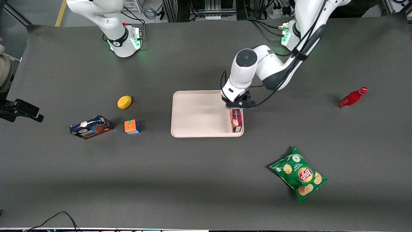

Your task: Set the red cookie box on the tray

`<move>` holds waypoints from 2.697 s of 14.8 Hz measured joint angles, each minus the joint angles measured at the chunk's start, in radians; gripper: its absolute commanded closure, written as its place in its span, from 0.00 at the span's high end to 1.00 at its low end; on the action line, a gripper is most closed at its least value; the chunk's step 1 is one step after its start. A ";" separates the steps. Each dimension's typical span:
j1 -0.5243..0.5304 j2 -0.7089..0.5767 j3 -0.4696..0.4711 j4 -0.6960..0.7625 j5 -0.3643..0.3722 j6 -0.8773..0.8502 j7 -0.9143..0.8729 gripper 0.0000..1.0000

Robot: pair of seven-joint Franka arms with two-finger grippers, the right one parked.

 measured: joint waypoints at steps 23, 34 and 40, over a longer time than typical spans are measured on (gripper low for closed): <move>-0.001 0.152 0.006 0.062 0.090 0.000 -0.041 1.00; 0.009 -0.107 0.041 0.419 -0.116 -0.579 0.345 1.00; 0.011 -0.327 0.388 0.456 -0.321 -0.723 0.898 1.00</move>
